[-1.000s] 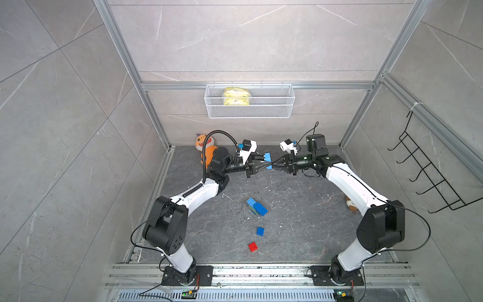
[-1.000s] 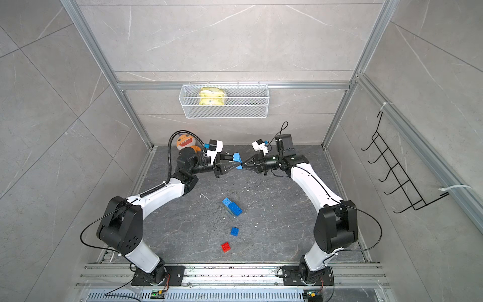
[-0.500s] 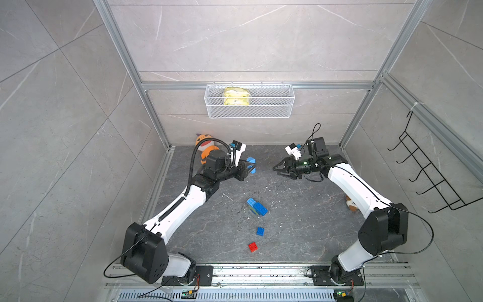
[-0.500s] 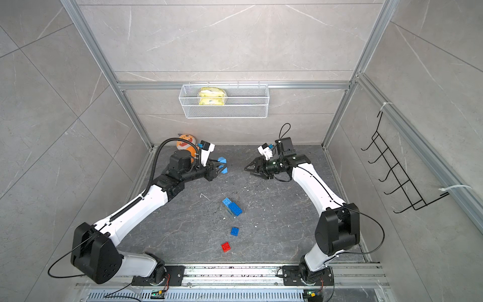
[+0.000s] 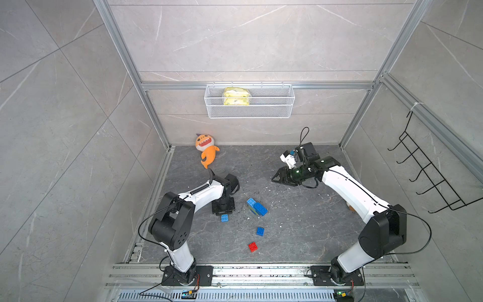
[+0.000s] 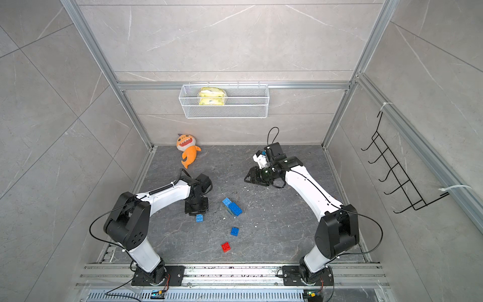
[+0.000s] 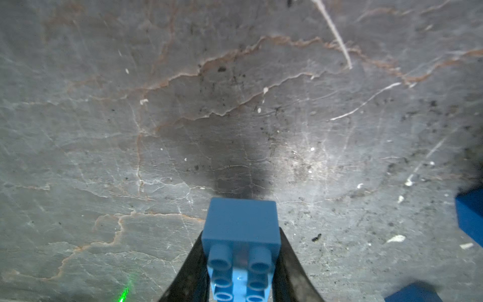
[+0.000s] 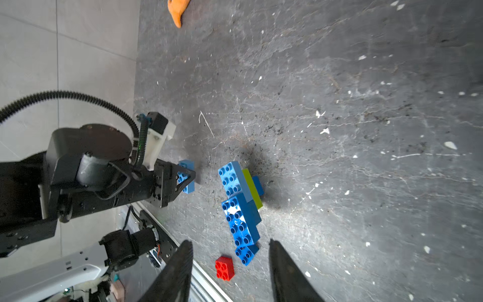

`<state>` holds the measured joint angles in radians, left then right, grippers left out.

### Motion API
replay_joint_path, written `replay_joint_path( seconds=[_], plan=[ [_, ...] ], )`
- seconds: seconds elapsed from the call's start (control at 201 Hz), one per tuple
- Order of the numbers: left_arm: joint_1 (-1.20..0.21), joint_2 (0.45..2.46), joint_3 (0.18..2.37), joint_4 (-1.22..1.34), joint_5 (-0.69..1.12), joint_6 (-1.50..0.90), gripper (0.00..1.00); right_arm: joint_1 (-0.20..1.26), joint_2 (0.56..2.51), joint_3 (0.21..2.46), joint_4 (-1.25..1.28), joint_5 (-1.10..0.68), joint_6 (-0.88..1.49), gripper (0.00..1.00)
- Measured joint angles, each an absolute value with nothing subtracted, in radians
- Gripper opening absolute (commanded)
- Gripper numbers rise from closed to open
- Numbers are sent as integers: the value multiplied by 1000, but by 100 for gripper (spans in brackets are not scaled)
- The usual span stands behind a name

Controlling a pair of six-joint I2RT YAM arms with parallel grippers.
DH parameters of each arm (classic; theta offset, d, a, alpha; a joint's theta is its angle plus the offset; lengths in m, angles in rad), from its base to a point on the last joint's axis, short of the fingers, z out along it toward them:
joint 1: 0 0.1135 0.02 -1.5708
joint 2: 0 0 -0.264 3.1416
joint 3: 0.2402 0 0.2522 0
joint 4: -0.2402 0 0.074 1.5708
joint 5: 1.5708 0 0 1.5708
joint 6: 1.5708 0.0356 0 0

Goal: Assemble a heart with lego
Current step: Place the lego brick at the center of the board, then pick up the lego brick from the center of the board.

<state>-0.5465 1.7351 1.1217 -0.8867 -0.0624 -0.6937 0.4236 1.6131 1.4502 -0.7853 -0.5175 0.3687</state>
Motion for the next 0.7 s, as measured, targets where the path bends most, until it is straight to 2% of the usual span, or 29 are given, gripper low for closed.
replay_joint_path(
  seconds=[0.09,0.349,0.433,0.568,0.698],
  plan=[
    [-552,1757,1129,-878,-59,-717,22,469,1631,1443,-789,-496,358,50],
    [-552,1752,1124,-822,-19,-744,52,517,1668,1377,-802,-418,341,50],
    [-543,1706,1103,-794,2,-748,67,579,1670,1392,-820,-383,334,50],
    [-489,1589,1054,-755,54,-751,69,697,1680,1425,-827,-315,328,50],
    [-353,1438,940,-679,116,-754,68,817,1710,1476,-840,-229,329,50]
  ],
)
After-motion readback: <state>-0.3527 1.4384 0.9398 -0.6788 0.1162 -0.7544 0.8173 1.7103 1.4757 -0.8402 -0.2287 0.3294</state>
